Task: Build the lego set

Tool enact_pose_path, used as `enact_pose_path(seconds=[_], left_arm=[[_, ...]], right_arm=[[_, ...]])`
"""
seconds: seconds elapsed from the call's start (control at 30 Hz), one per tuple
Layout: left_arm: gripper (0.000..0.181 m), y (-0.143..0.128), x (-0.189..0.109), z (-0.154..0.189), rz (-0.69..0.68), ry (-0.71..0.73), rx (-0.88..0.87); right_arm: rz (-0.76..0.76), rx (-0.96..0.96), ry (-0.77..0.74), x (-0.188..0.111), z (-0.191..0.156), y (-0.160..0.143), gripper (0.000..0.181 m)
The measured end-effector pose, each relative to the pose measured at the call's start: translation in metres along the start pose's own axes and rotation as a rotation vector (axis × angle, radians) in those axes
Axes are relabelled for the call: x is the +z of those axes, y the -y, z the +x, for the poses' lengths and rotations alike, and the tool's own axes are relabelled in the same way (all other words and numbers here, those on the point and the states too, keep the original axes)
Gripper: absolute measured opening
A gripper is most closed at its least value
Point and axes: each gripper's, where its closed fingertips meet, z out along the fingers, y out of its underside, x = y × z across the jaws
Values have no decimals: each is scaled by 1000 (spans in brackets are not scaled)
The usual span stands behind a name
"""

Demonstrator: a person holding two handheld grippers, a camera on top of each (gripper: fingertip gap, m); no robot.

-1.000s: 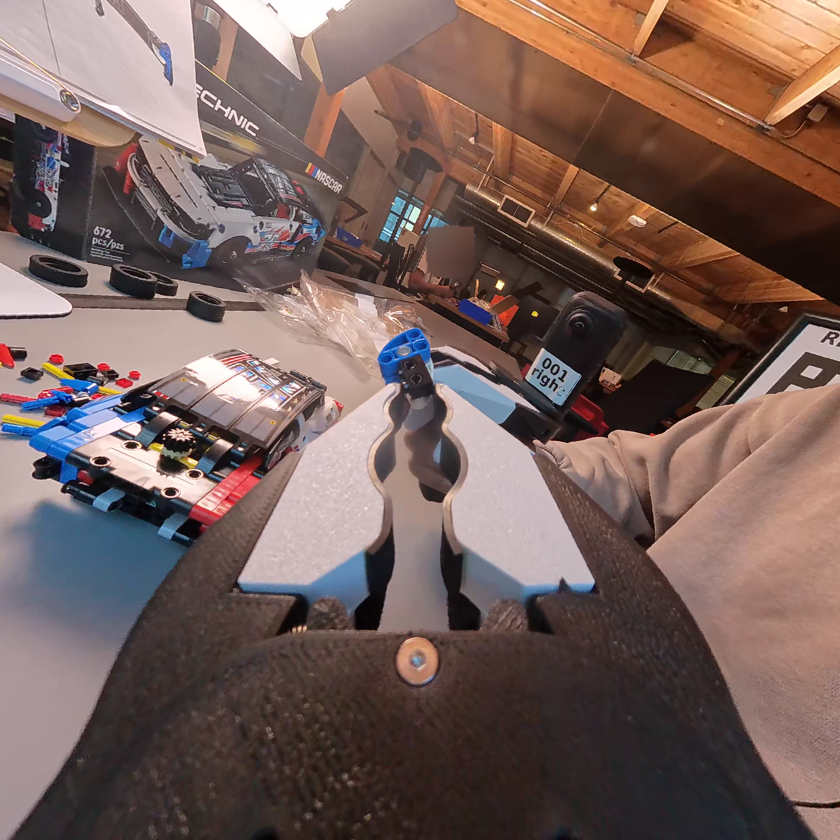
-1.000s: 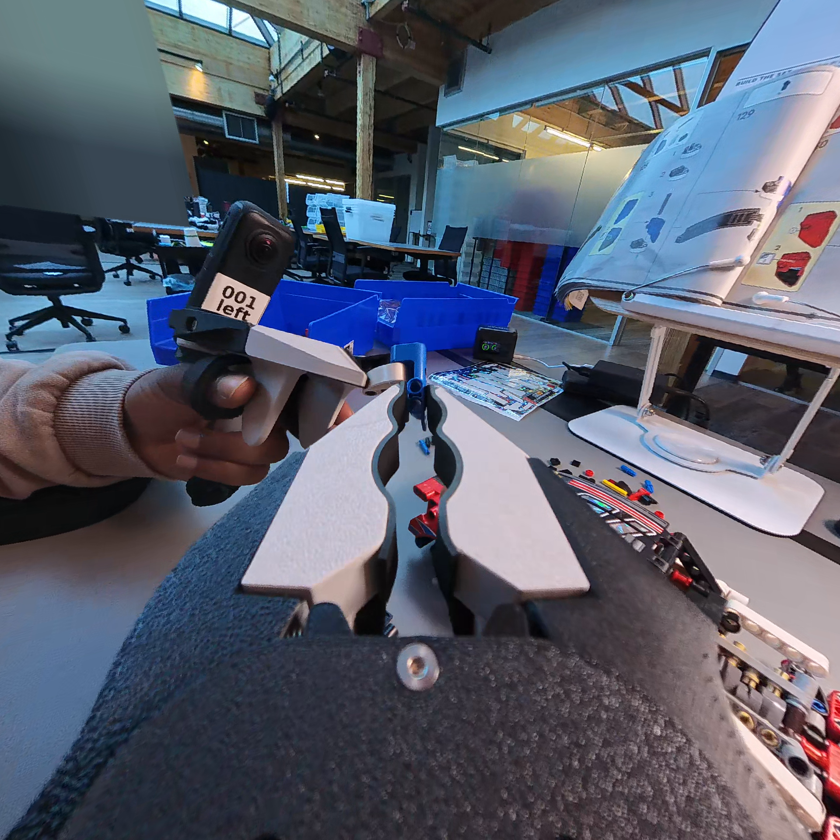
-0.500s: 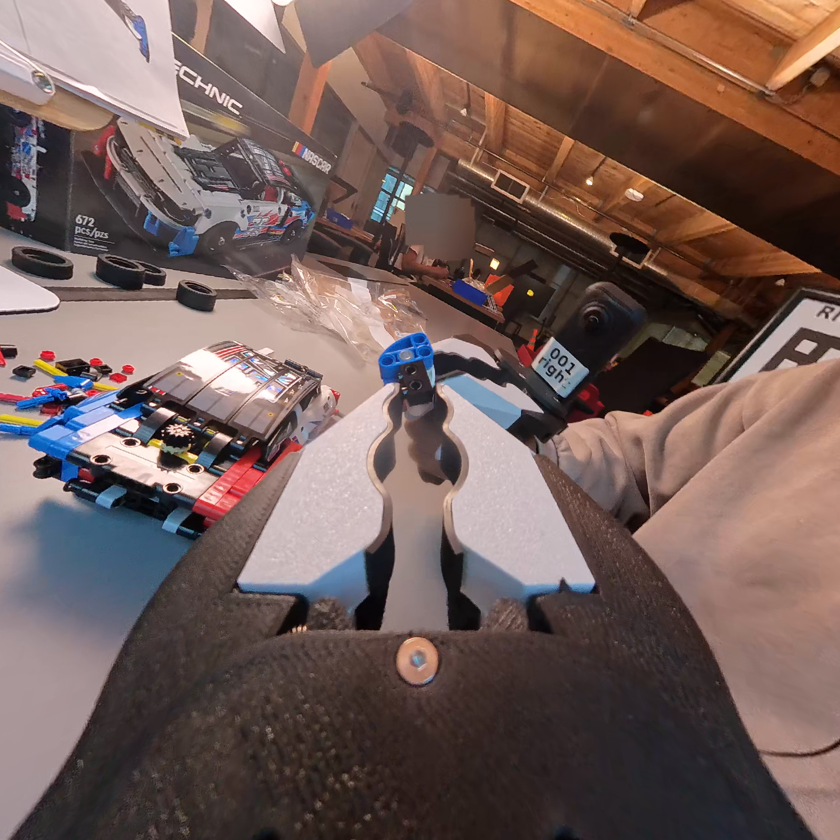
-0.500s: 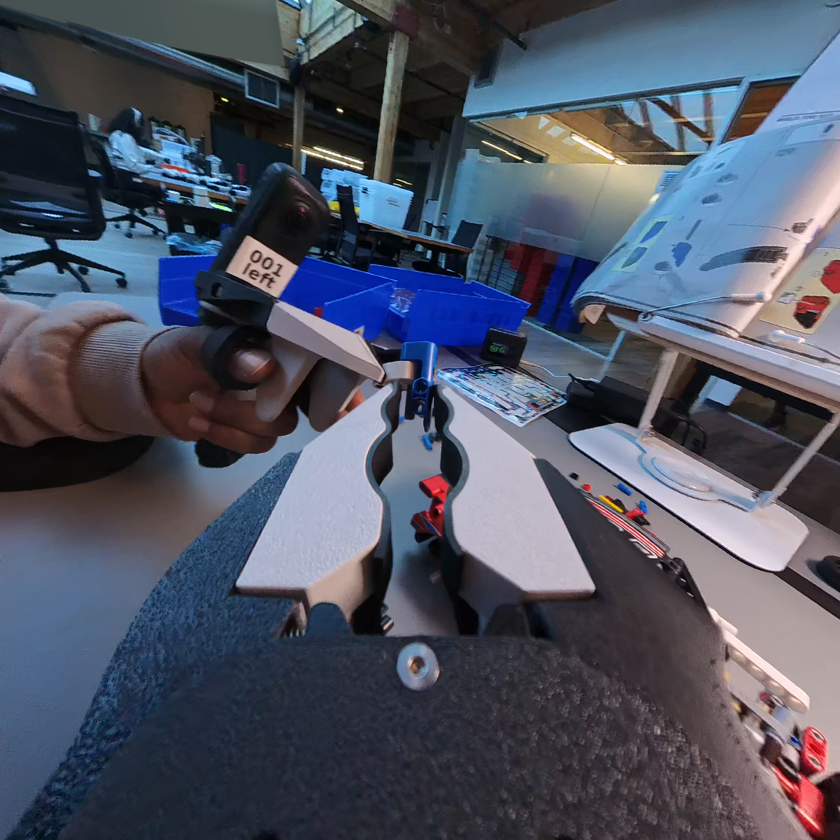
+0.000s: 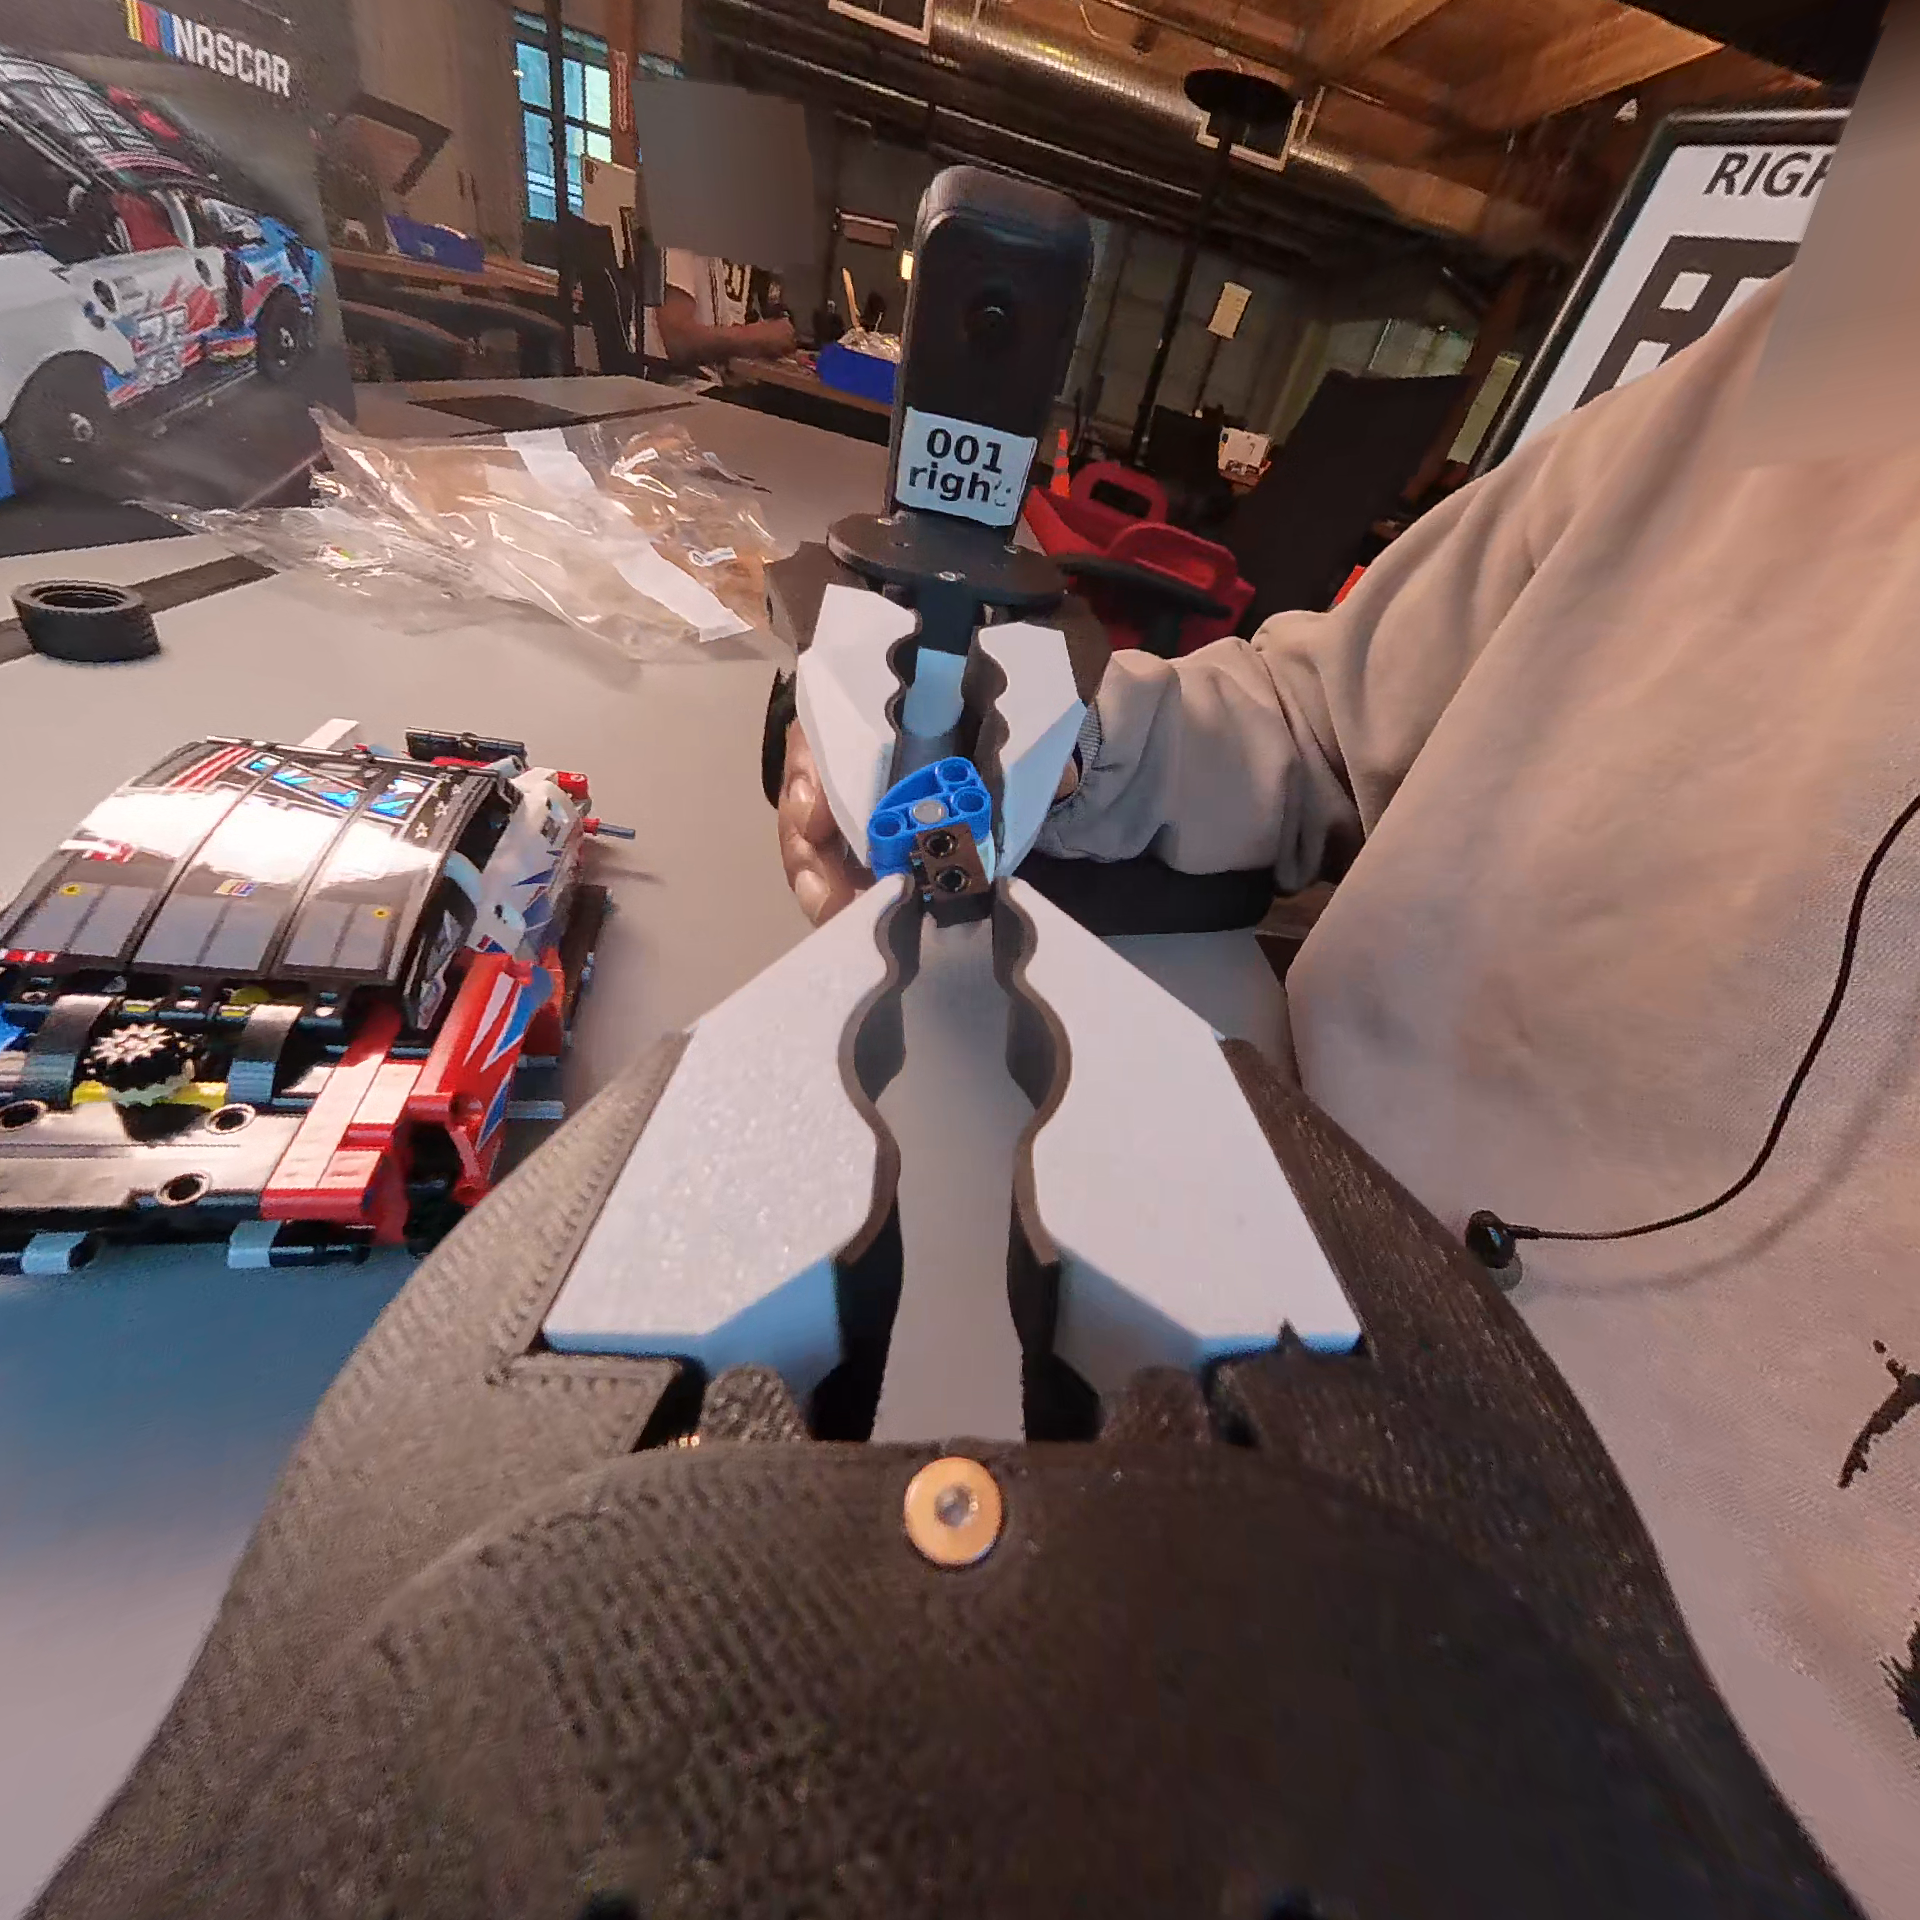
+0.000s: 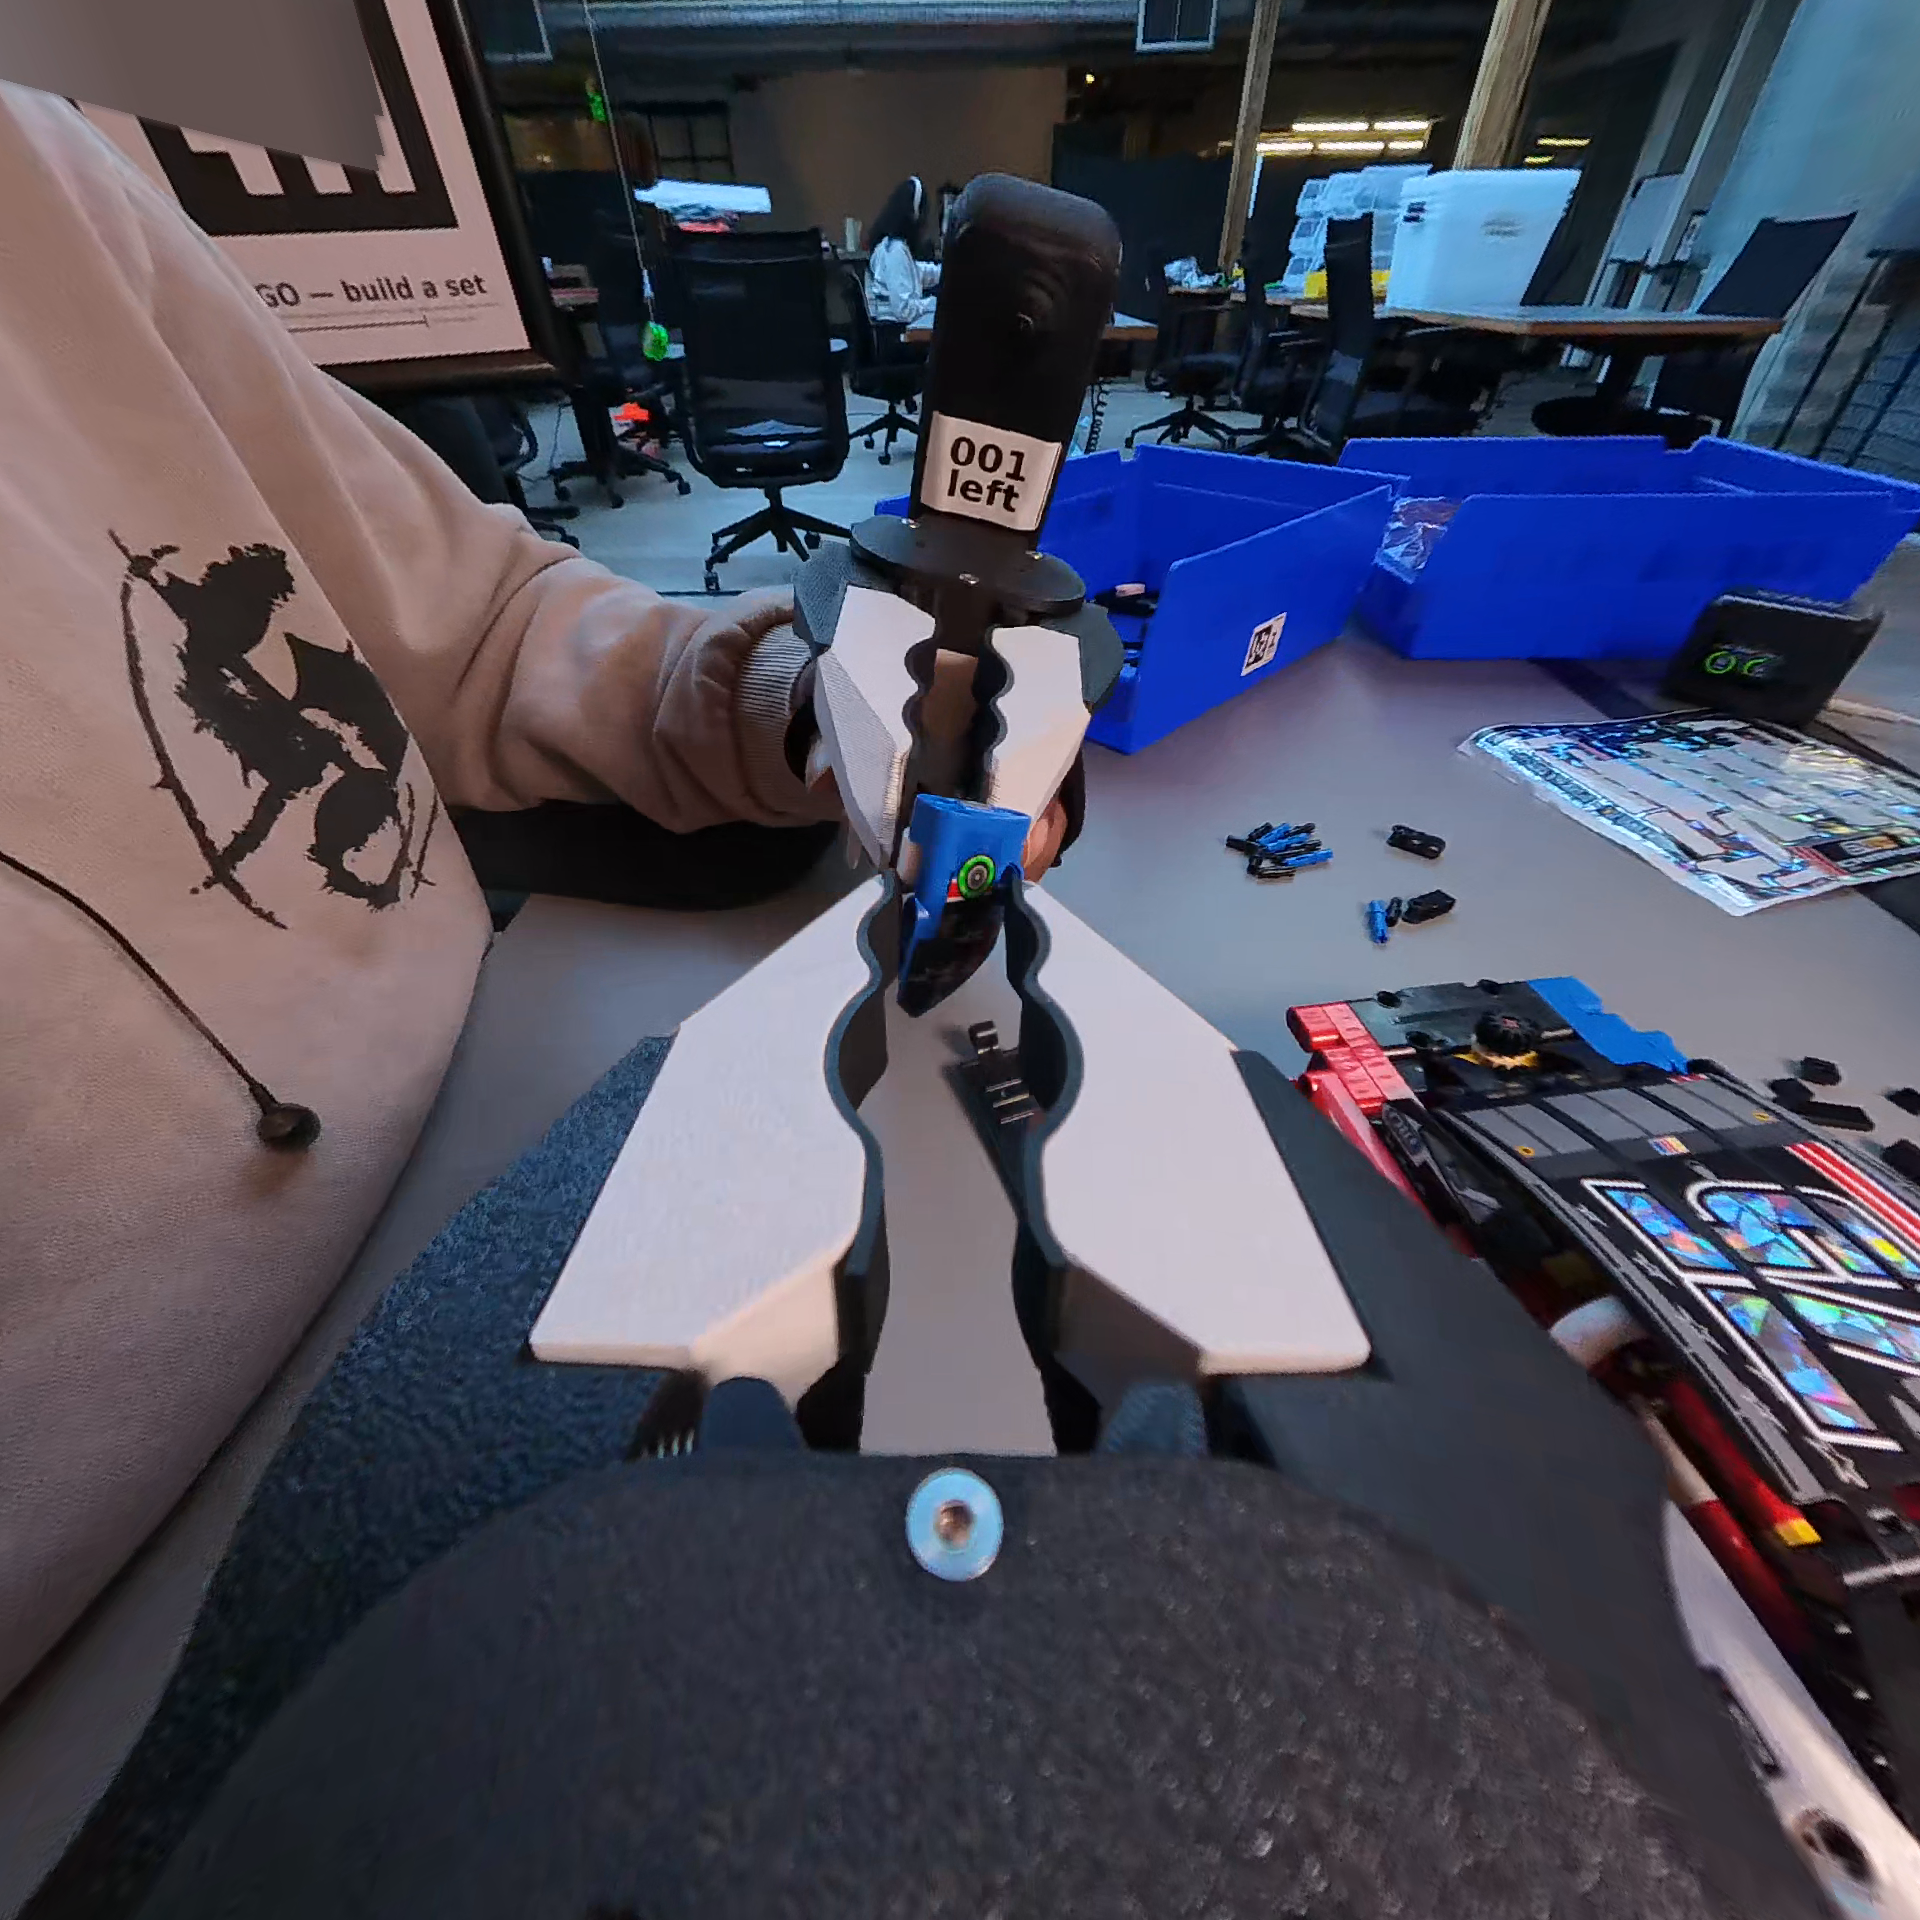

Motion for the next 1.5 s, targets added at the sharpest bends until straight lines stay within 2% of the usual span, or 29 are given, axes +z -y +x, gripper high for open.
enact_pose_path(seconds=[0.27,0.37,0.47,0.67,0.8,1.0,1.17,1.3,1.43,1.5], left_arm=[[11,4,-3,-17,37,98,-15],[11,4,-3,-9,23,45,-4],[11,3,-3,6,14,-42,10],[11,-4,0,29,-25,-163,31],[11,-6,0,37,-28,-210,29],[11,-6,0,40,-26,-230,29],[11,1,-3,21,19,-135,12],[11,1,-3,13,31,-103,1],[11,2,-2,14,46,-118,-8],[11,0,-1,18,40,-136,-7]], right_arm=[[-6,-66,-155,2,18,0,16],[2,-32,-78,1,9,2,18],[4,54,84,-2,-10,2,26],[12,146,270,-8,-34,1,21],[24,182,309,-11,-37,1,21],[1,155,321,-8,-44,-1,14],[33,130,205,-8,-24,3,1],[32,127,165,-9,-18,2,0],[39,164,184,-9,-18,3,20],[27,170,181,-7,-17,0,21]])
